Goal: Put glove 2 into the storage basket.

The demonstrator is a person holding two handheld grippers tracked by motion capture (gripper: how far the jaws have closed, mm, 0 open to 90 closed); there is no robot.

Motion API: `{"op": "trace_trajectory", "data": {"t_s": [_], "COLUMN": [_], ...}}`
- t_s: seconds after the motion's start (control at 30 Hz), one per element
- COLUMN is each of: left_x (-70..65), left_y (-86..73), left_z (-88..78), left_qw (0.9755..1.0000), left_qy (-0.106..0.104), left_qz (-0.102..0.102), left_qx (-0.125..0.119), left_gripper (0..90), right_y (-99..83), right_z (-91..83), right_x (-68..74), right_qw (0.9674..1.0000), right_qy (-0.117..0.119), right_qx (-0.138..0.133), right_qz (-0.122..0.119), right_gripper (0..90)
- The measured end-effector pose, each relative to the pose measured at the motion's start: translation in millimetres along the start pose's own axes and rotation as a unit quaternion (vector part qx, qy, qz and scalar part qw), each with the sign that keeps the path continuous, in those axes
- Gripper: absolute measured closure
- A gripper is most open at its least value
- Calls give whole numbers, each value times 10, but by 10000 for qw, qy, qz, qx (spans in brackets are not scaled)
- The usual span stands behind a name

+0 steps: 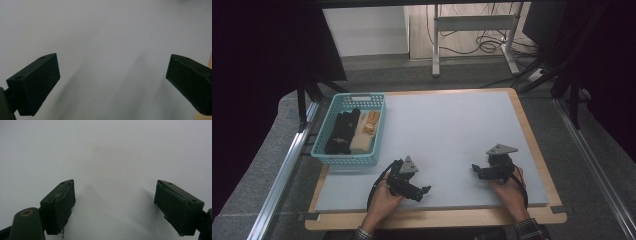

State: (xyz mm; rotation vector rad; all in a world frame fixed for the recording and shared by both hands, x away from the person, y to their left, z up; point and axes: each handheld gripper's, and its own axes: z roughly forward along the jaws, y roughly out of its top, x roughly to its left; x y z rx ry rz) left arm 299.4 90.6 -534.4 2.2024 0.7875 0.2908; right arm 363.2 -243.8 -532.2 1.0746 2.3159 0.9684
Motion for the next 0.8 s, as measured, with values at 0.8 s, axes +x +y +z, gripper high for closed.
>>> {"op": "trace_trajectory", "data": {"t_s": [0.8], "left_x": [-33], "left_y": [-73], "left_z": [110], "left_qw": [9996], "left_qy": [65], "left_qz": [16], "left_qx": [264], "left_gripper": [0], "right_y": [0], "right_z": [5], "right_x": [-9], "right_qw": [10000], "right_qy": [38], "right_qx": [11], "right_qz": [18], "right_gripper": [168]}}
